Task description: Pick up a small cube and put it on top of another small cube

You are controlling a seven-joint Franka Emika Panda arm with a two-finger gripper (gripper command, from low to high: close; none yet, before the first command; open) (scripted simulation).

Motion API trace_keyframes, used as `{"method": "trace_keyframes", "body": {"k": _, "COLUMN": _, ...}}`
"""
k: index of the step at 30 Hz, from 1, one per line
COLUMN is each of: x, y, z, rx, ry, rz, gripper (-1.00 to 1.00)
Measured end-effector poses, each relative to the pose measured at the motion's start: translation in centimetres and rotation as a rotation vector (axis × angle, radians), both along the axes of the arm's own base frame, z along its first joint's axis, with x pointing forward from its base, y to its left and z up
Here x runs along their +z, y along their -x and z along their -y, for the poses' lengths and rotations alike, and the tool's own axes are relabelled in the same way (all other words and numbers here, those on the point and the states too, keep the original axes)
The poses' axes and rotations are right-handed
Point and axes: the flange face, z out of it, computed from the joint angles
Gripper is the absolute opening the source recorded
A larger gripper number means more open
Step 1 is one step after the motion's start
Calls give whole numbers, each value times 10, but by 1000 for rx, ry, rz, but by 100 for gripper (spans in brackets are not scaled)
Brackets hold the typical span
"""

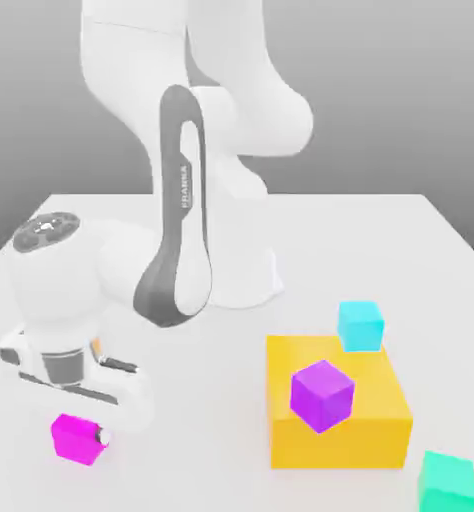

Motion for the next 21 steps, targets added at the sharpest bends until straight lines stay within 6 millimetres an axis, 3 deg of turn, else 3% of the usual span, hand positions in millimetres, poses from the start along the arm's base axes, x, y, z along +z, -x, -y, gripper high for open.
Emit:
{"method": "trace_keyframes", "body": {"k": 3, "x": 33, "y": 1, "z": 0, "rx": -1, "ry": -1, "rz": 0, "gripper": -100}}
{"method": "trace_keyframes", "body": {"k": 4, "x": 43, "y": -2, "z": -10, "rx": 19, "ry": -8, "rz": 3, "gripper": -100}}
{"method": "trace_keyframes", "body": {"k": 6, "x": 62, "y": -10, "z": -49, "rx": 107, "ry": -30, "rz": 9, "gripper": -100}}
{"method": "trace_keyframes", "body": {"k": 8, "x": 80, "y": -18, "z": -103, "rx": 233, "ry": -50, "rz": 14, "gripper": -100}}
{"method": "trace_keyframes", "body": {"k": 10, "x": 97, "y": -17, "z": -159, "rx": 365, "ry": -65, "rz": 15, "gripper": -100}}
{"method": "trace_keyframes", "body": {"k": 11, "x": 105, "y": -14, "z": -173, "rx": 401, "ry": -71, "rz": 16, "gripper": -100}}
{"method": "trace_keyframes", "body": {"k": 16, "x": 143, "y": 18, "z": -259, "rx": 636, "ry": -78, "rz": 14, "gripper": -100}}
{"method": "trace_keyframes", "body": {"k": 21, "x": 172, "y": 73, "z": -337, "rx": 894, "ry": -46, "rz": 5, "gripper": -100}}
